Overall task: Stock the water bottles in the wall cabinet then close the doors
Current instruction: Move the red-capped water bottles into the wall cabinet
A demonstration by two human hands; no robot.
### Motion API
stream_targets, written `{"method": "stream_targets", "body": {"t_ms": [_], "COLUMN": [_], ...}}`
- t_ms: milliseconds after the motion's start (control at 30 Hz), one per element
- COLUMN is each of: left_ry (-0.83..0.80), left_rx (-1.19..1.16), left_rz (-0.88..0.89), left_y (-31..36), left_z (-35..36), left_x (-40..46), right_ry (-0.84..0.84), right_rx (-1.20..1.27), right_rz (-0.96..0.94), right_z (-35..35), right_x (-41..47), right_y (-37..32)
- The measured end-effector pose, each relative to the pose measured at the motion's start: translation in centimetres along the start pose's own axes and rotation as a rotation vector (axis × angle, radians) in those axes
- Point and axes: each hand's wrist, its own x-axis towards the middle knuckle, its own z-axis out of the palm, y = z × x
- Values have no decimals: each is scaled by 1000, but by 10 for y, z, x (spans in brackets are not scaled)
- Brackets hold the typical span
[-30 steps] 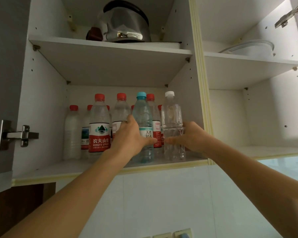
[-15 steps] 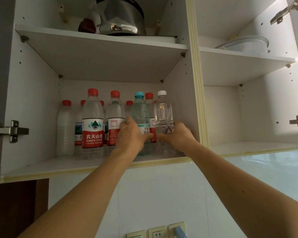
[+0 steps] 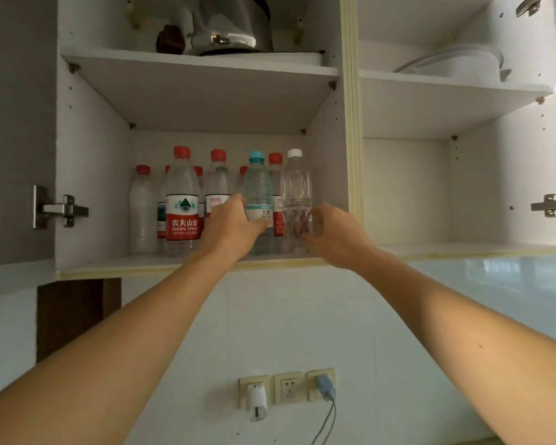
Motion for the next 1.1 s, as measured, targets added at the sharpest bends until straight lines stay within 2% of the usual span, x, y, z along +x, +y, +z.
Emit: {"method": "stream_targets", "body": {"t_ms": [167, 333, 433, 667, 867, 1100], "left_ry": [100, 148, 74, -60, -244, -417], "left_rx": [5, -84, -110, -176, -249, -292], "left_rz": [-50, -104, -145, -310, -509, -706], "left_y": [37, 59, 58, 28, -8, -37], "left_z": [-8, 0, 2, 26, 52, 38], "left_x": [-38, -99, -140, -236, -347, -506], "right_ry": [5, -93, -169, -438, -575, -733], "right_rx": [51, 233, 401, 316, 403, 453], "right_rz": [-121, -64, 49, 24, 180, 307], "right_z": [-38, -49, -36, 12, 41, 49], "right_x": [-46, -99, -139, -250, -351, -504], "right_y": [-4, 13, 27, 73, 99, 91]}}
